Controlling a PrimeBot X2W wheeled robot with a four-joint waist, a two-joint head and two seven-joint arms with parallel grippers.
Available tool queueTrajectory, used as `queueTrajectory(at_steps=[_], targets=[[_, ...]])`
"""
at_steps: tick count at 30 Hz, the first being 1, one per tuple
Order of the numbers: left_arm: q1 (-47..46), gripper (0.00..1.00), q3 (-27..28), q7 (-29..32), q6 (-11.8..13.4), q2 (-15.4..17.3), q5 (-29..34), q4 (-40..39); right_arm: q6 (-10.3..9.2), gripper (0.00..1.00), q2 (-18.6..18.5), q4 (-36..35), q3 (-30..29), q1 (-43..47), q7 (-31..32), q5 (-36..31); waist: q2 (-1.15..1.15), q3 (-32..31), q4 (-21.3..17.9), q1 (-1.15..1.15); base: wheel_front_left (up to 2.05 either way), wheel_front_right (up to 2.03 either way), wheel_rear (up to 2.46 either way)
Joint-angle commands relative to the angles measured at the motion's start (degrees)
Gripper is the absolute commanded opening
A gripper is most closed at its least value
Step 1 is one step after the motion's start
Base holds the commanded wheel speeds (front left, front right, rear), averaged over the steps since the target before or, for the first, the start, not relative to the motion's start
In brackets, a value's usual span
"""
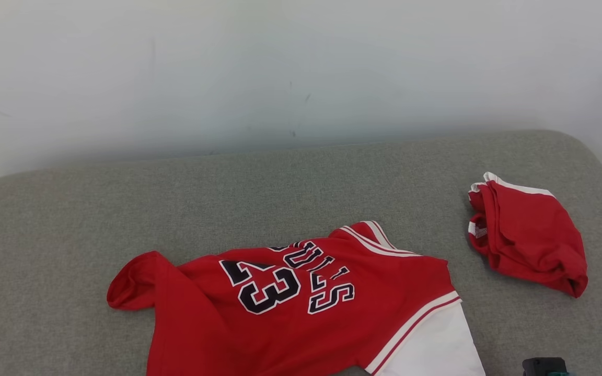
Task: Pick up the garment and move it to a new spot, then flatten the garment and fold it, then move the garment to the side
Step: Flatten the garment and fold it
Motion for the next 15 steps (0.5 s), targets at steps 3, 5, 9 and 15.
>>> queueTrajectory(at_steps=[3,5,9,15], targets=[[0.12,0.00,0.05,-0.40,0.27,0.34,0.08,-0.29,-0.09,1.00,0.01,-1.12,-0.39,-0.22,-0.63,0.79,0.00,-0.14,0.10,0.00,0.00,0.00,0.00],[0.24,0.00,0.11,-0.52,0.42,0.39,-0.08,-0.36,-0.09,1.00,0.02,-1.64,-0.57,-0.51,-0.39,0.75,0.00,-0.16,0.05,0.00,0.00,0.00,0.00],[0.19,0.00,0.02,-0.55,0.49,0.45,-0.32,-0.55,-0.09,1.00,0.02,-2.33,-0.68,-0.61,0.22,0.75,0.00,0.05,0.10,0.00,0.00,0.00,0.00],[-0.71,0.00,-0.34,-0.22,0.54,0.55,-0.40,-0.66,-0.09,1.00,0.02,-1.73,0.00,0.91,1.50,-0.05,0.00,0.52,0.67,0.00,0.00,0.00,0.00]])
